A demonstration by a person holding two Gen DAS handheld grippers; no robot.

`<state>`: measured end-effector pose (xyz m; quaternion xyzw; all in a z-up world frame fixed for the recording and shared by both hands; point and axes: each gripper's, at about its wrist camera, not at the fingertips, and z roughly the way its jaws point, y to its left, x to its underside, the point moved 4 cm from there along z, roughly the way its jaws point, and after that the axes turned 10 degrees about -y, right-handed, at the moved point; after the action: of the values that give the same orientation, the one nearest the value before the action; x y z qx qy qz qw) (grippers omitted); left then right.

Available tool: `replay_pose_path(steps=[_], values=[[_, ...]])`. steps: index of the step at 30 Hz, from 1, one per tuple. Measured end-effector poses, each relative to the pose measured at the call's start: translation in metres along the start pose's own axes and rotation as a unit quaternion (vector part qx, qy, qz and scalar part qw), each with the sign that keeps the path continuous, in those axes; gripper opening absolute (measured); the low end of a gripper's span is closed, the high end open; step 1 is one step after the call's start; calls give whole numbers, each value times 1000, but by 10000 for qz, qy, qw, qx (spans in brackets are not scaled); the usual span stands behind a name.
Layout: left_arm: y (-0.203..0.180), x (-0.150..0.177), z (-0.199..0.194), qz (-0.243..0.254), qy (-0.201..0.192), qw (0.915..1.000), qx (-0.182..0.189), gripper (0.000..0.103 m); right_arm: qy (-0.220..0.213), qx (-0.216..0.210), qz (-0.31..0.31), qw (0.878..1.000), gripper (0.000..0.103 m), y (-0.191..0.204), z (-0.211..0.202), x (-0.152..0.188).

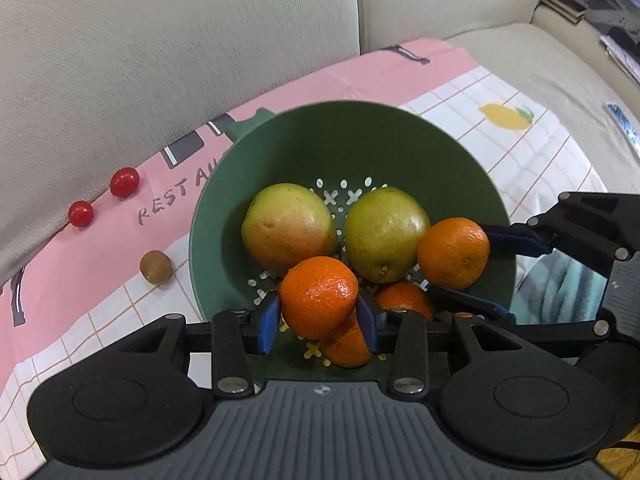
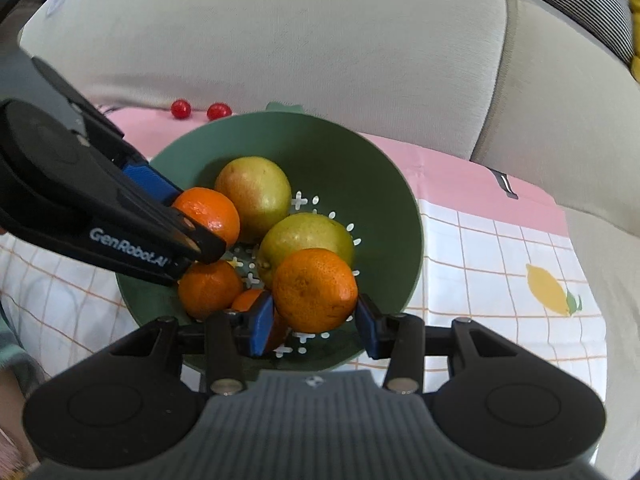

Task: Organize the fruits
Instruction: 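Open both tools to drop the tangerines into the colander, then move both open tools toward the small brown round fruits on the cloth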

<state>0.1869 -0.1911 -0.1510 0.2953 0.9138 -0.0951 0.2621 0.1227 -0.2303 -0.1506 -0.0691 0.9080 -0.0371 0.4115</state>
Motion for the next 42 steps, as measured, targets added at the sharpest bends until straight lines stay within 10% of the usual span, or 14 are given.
replay_pose_path(steps=[42], values=[[14,0,-24,-40,-242,9997,43,68,-174,-102,264,9994,54,-9,-12,-11]])
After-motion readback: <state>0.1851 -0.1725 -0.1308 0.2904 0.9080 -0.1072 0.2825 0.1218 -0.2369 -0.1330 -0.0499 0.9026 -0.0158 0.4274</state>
